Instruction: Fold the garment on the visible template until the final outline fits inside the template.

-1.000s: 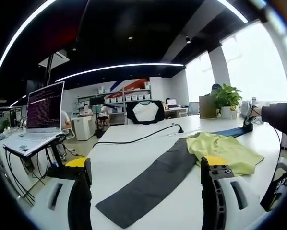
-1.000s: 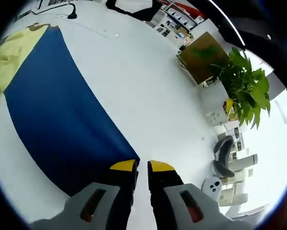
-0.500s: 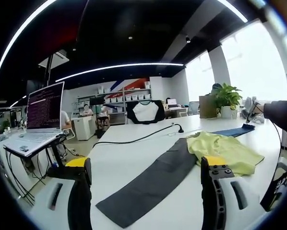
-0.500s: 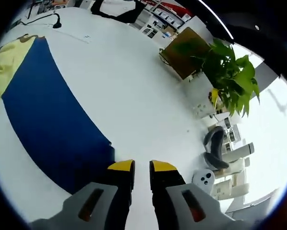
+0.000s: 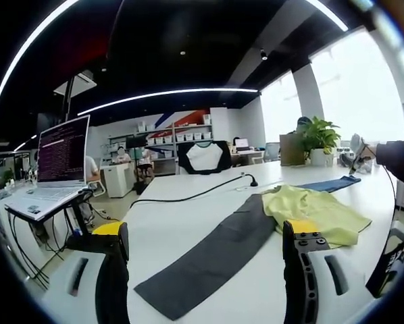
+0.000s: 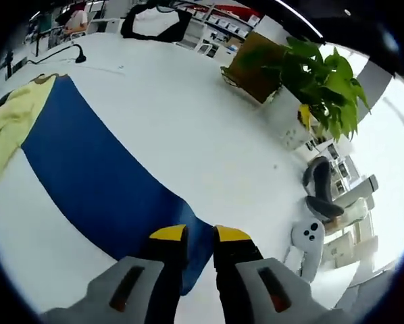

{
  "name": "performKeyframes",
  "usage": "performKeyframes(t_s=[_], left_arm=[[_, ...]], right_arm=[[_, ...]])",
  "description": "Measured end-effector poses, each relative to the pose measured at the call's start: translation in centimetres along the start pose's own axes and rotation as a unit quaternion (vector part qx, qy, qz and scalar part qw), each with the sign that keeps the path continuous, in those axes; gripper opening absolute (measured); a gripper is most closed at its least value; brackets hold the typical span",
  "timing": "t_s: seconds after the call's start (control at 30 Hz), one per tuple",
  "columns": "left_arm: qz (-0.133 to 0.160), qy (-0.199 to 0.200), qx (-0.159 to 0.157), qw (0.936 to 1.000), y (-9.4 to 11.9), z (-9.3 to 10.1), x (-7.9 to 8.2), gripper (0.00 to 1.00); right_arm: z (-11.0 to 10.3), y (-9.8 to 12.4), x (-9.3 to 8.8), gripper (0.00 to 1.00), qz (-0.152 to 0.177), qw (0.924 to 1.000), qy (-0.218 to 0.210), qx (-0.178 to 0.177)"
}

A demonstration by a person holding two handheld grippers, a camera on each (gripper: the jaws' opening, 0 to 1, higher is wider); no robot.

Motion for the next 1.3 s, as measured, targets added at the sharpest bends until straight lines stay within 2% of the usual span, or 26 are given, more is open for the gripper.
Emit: performKeyframes(t_s=[0.1,0.17,0.27,0.3,0.53,0.67,0.87,0.93,1.0,1.07,1.13,1.17,1.3], left_arm=[[-0.002,0.0,0.001,1.0,-0.1,0.0,0.0,1.0],[-0.002,0.0,0.0,1.0,-0.1,0.0,0.0,1.0],[0.002,0.002,-0.004,1.0,-0.2,0.1,0.1,1.0],[0.002,0.002,-0.005,1.0,-0.2,0.1,0.1,1.0],[-0.001,0.001,-0.005,1.0,-0.3,0.1,0.0,1.0],[-0.001,0.001,-0.005,1.0,-0.3,0.1,0.0,1.0],[0.008,0.004,-0.018,0.9998,-0.1,0.1,0.0,1.0],[0.015,0.008,-0.039,0.9991,0.0,0.4,0.1,1.0],[0.018,0.007,-0.039,0.999,0.0,0.5,0.2,1.0],[0.017,0.002,-0.035,0.9992,-0.1,0.6,0.3,1.0],[0.014,0.001,-0.037,0.9992,-0.3,0.7,0.2,1.0],[0.012,0.001,-0.039,0.9992,-0.4,0.8,0.2,1.0],[0.011,0.001,-0.038,0.9992,-0.6,0.9,0.2,1.0]], right_arm=[[-0.7,-0.4,0.0,0.09,0.008,0.9997,-0.011,0.021],[-1.0,-0.8,0.1,0.09,0.007,0.9997,-0.009,0.021],[-1.2,-1.7,-0.1,0.09,-0.012,0.9999,0.006,0.009],[-1.0,-1.6,0.1,0.08,0.002,1.0,-0.002,0.006],[-0.5,-1.7,-0.3,0.08,0.001,0.9997,-0.024,0.005],[0.0,-1.9,-0.7,0.09,0.012,0.9982,-0.057,0.01],[0.4,-1.9,-1.3,0.12,0.022,0.9966,-0.08,-0.003],[0.6,-2.0,-1.4,0.14,0.028,0.9962,-0.081,-0.017],[0.8,-1.9,-1.5,0.15,0.027,0.9959,-0.079,-0.034],[1.1,-1.5,-1.2,0.16,0.064,0.9933,-0.087,-0.041],[0.9,-0.6,-1.0,0.21,0.098,0.9886,-0.11,-0.03],[0.8,0.0,-0.7,0.22,0.129,0.9846,-0.114,-0.031],[0.0,1.5,-0.4,0.25,0.152,0.9831,-0.099,-0.022]])
Point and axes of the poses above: the point that each gripper's makers call its tool centre point, and the gripper's own axes: y roughly backward along the fingers, z roughly to its right, x roughly out of its top, the point moved 8 cm from there along y, roughly backward along the fingers, and after that the axes turned 14 degrees about -z, right-handed, at the moved point
